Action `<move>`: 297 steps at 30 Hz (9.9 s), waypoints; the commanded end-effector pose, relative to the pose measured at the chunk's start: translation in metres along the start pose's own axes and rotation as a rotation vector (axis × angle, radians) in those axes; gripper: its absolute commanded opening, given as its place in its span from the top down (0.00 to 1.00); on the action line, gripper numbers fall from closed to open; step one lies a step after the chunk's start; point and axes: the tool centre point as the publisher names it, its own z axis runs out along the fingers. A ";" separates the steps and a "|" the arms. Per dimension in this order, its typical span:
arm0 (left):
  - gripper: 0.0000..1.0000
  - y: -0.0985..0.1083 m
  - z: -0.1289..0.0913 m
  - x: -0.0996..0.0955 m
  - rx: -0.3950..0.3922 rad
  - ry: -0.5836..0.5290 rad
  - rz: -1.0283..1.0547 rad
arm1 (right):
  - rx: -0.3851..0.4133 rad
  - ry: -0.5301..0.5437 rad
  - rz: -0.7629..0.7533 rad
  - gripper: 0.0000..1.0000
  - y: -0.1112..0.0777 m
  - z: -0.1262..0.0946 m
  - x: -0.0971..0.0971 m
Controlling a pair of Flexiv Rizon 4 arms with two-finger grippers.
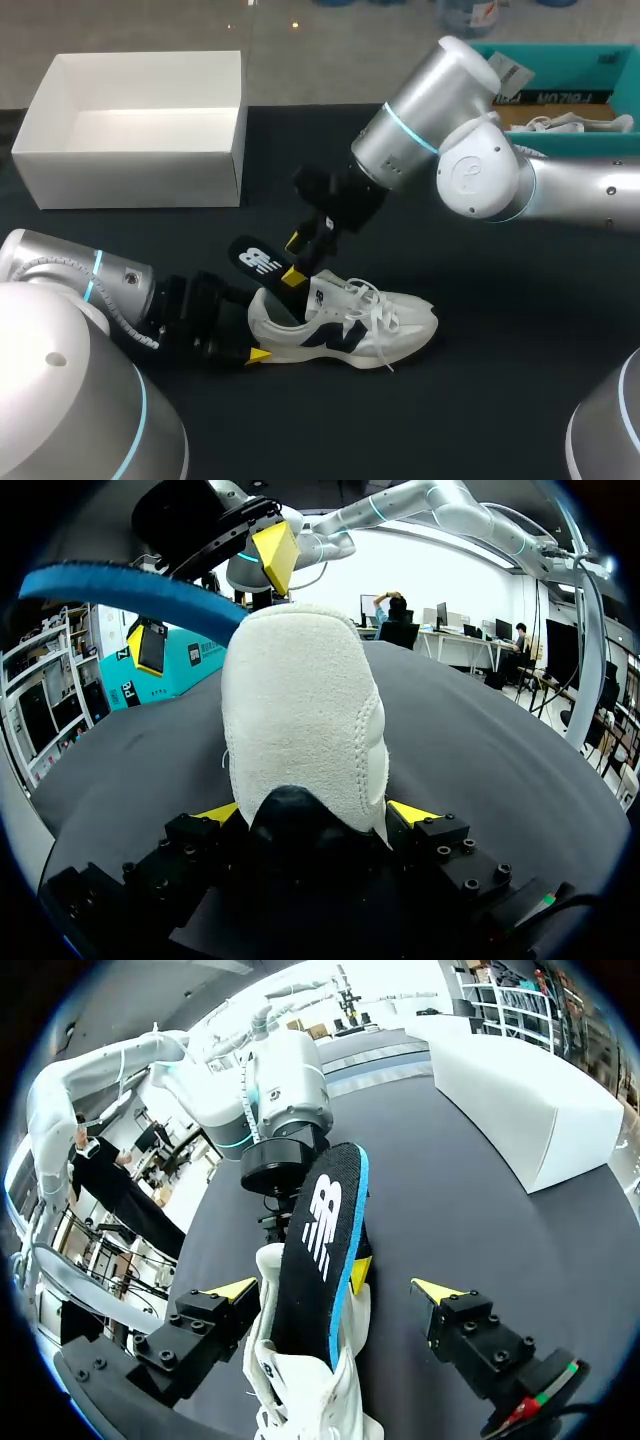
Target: Take the shoe out of the shoebox, open the shoe tongue, remove and reinsert the insole, then place the shoe into the shoebox
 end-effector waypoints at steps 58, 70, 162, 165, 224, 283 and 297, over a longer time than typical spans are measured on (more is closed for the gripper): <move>1.00 0.005 0.005 0.002 -0.002 0.001 -0.001 | -0.136 -0.001 -0.184 1.00 0.063 -0.008 -0.025; 1.00 0.005 0.005 0.002 -0.002 0.001 -0.001 | -0.161 -0.052 -0.257 1.00 0.103 -0.029 -0.033; 1.00 0.005 0.005 0.002 -0.002 0.001 -0.001 | -0.375 -0.486 -0.374 1.00 0.158 -0.255 0.087; 1.00 0.005 0.005 0.002 -0.002 0.001 -0.001 | -0.375 -0.486 -0.374 1.00 0.158 -0.255 0.087; 0.00 0.002 -0.005 0.006 -0.037 -0.030 0.019 | -0.525 -0.379 -0.301 1.00 0.186 -0.312 0.096; 0.00 -0.081 -0.119 -0.009 -0.716 0.089 0.207 | -0.525 -0.379 -0.301 1.00 0.186 -0.312 0.096; 0.00 -0.096 -0.085 -0.026 -0.749 0.051 0.182 | -0.525 -0.379 -0.301 1.00 0.186 -0.312 0.096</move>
